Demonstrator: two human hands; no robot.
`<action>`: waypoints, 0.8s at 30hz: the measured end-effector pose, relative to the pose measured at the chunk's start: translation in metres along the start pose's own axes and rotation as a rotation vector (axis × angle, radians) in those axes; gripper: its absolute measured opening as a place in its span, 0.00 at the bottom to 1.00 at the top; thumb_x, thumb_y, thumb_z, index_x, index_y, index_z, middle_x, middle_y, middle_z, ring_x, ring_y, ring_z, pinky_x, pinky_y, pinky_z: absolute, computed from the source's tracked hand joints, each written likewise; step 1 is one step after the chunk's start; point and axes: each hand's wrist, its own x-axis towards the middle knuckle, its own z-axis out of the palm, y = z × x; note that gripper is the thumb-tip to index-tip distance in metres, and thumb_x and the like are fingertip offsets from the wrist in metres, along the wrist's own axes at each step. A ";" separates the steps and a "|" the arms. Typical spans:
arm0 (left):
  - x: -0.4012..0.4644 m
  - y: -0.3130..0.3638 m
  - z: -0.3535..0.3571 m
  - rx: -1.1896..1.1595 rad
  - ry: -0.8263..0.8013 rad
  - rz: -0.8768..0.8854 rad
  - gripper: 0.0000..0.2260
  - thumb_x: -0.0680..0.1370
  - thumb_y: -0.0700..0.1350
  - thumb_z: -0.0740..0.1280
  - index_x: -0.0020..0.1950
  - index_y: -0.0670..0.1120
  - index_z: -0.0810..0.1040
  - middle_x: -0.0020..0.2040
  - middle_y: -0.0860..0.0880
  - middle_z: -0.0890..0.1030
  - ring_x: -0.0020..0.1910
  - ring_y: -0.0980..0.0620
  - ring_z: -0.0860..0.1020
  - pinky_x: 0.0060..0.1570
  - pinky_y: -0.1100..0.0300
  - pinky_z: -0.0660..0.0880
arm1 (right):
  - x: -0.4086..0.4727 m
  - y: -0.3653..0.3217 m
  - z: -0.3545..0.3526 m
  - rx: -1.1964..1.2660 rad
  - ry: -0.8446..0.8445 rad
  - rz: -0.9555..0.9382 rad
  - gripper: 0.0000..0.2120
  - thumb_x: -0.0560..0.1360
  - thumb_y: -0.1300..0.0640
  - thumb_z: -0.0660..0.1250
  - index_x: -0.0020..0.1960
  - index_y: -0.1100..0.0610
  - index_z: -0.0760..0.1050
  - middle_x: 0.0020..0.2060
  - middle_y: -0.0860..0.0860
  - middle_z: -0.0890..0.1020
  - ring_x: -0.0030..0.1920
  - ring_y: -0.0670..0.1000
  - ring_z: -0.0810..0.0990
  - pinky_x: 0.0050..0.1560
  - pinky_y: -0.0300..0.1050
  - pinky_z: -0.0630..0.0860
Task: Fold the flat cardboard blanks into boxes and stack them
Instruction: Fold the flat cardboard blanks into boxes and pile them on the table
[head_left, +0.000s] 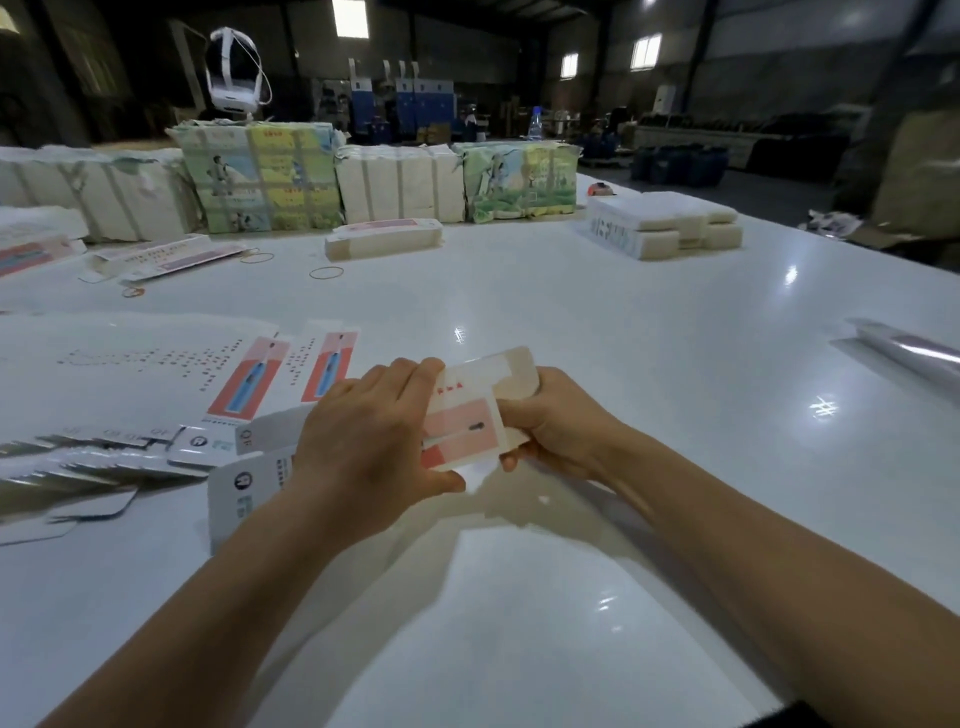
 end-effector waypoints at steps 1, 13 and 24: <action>0.000 0.001 0.000 0.000 -0.003 -0.008 0.38 0.56 0.56 0.81 0.60 0.42 0.75 0.46 0.44 0.81 0.37 0.46 0.80 0.35 0.48 0.78 | -0.001 -0.001 -0.001 -0.018 0.001 0.000 0.04 0.71 0.66 0.69 0.44 0.60 0.81 0.30 0.51 0.82 0.26 0.48 0.78 0.24 0.38 0.74; 0.000 -0.010 0.007 -0.098 -0.063 -0.097 0.41 0.63 0.70 0.67 0.69 0.49 0.69 0.59 0.49 0.78 0.47 0.51 0.76 0.47 0.50 0.76 | 0.000 -0.004 -0.013 0.087 0.113 0.076 0.09 0.74 0.73 0.60 0.46 0.66 0.78 0.27 0.54 0.78 0.21 0.47 0.71 0.21 0.37 0.70; -0.004 -0.026 0.007 -0.259 -0.005 -0.318 0.31 0.63 0.68 0.63 0.60 0.54 0.71 0.53 0.55 0.76 0.43 0.51 0.77 0.40 0.52 0.77 | -0.006 -0.001 -0.004 -0.183 0.729 -0.322 0.06 0.75 0.60 0.67 0.41 0.53 0.77 0.33 0.48 0.79 0.30 0.45 0.77 0.31 0.41 0.76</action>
